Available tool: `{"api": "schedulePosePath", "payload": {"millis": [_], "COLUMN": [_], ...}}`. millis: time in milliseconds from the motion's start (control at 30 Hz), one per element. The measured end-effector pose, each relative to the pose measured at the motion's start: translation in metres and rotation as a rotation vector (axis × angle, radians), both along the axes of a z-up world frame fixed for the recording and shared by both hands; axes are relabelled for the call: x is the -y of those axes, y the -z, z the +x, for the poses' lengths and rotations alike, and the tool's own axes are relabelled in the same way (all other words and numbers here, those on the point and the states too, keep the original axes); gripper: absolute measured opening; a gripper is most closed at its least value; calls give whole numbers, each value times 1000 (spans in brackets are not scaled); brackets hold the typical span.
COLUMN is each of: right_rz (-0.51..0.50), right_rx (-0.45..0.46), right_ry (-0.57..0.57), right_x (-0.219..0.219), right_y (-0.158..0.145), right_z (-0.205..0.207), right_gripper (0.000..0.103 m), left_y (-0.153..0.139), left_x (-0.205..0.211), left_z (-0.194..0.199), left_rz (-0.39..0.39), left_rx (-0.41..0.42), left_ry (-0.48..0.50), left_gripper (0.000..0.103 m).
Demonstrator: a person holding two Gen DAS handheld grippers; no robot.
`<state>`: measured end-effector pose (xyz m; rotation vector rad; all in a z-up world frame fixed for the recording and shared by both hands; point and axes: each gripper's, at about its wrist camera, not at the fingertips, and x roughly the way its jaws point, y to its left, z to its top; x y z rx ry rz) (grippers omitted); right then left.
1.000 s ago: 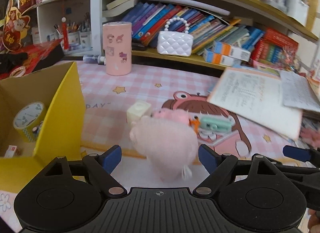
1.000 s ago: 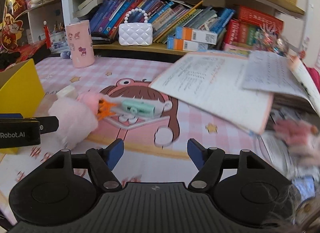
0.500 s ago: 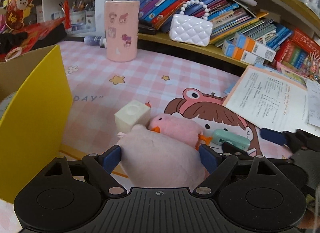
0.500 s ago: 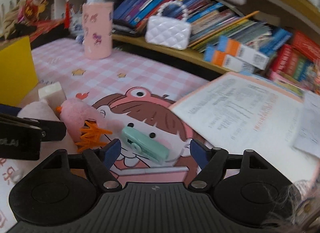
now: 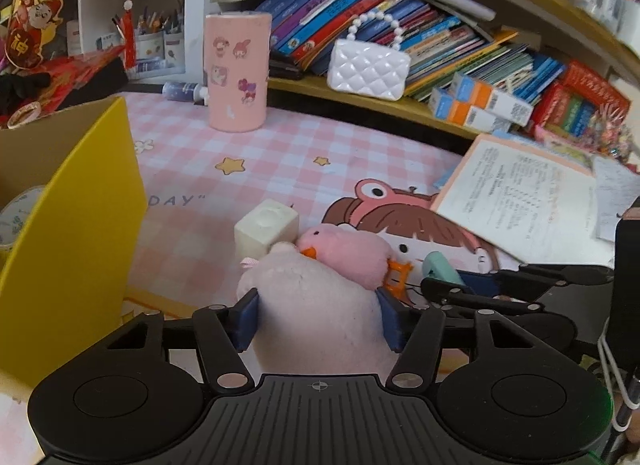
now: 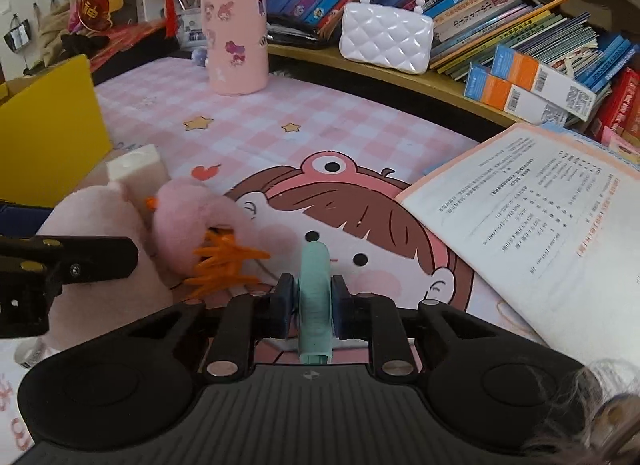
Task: Organize objects
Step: 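Carry the green marker in the right tool while the left tool carries the pig over the box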
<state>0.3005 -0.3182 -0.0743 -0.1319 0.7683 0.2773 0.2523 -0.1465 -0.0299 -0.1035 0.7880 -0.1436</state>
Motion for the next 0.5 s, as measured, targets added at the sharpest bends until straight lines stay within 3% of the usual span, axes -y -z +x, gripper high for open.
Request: {"api": "schedulePosePath", "payload": {"millis": [300,500], "right_rz": [84,116], "right_rx": [14,11], "right_ry": [79,103], "right_x": [-2,-19], "right_y": [-28,-44], "right_z": [-61,-112], "right_gripper": [18,18], "left_y": [-23,-32], "left_x": [-23,-46], "left_z": [-57,-103], "left_rz": [-77,-78], "left_rx": [58,87], "left_ry": [15,34], "left_gripper": [59,59]}}
